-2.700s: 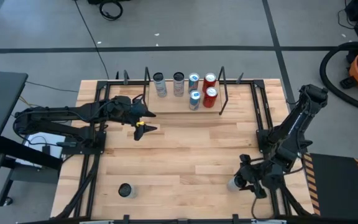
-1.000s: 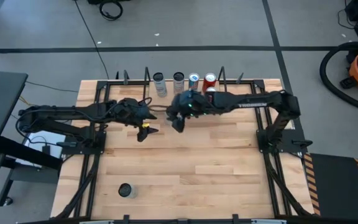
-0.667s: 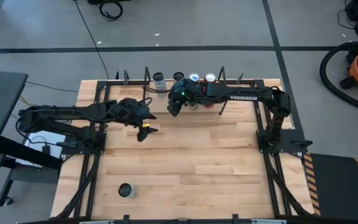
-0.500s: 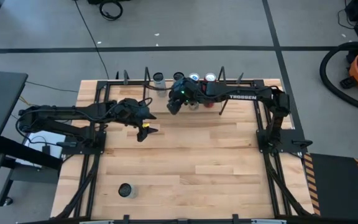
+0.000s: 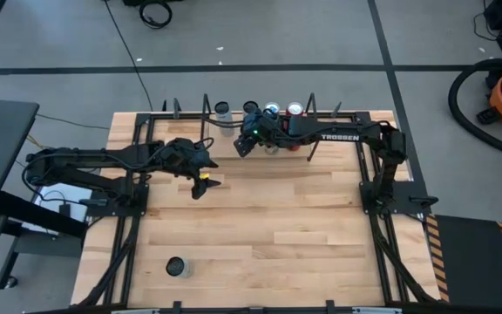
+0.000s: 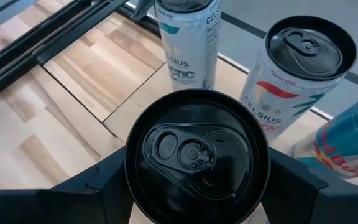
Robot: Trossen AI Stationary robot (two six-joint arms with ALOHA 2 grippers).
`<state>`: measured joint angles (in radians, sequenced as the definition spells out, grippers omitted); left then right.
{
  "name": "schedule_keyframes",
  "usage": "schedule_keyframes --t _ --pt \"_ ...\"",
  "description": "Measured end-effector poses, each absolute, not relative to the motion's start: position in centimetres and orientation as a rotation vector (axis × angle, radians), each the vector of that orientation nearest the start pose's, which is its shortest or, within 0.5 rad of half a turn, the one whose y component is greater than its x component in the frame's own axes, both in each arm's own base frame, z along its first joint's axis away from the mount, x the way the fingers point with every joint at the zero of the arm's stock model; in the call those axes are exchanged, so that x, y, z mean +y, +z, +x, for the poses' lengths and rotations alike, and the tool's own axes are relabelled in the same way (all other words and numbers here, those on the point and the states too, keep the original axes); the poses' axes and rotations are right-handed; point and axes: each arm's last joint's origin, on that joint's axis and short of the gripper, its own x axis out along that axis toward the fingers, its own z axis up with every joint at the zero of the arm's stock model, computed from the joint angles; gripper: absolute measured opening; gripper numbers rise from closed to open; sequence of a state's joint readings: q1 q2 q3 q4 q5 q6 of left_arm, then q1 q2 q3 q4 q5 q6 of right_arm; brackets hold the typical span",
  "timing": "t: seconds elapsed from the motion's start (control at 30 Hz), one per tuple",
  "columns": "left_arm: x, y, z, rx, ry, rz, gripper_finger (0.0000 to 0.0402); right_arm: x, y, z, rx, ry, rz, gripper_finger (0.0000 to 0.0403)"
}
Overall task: Place canned beverage on shelf
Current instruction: Put the white and pink soda can on the shelf aligned with the other white and pink soda can
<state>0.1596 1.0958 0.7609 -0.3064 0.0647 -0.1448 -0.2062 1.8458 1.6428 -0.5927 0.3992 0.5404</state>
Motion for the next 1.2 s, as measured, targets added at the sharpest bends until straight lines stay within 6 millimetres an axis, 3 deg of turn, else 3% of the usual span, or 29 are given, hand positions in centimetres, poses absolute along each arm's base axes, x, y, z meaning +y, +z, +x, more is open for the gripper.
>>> schedule_keyframes --t 0.93,1.2 --pt "3.4 25.7 22.5 0.628 0.137 -0.21 0.0314 -9.8 29.6 39.6 0.679 -0.743 0.439 0.0278" --pt "3.4 25.7 22.5 0.628 0.137 -0.21 0.0314 -10.0 28.0 39.6 0.673 -0.74 0.427 0.0278"
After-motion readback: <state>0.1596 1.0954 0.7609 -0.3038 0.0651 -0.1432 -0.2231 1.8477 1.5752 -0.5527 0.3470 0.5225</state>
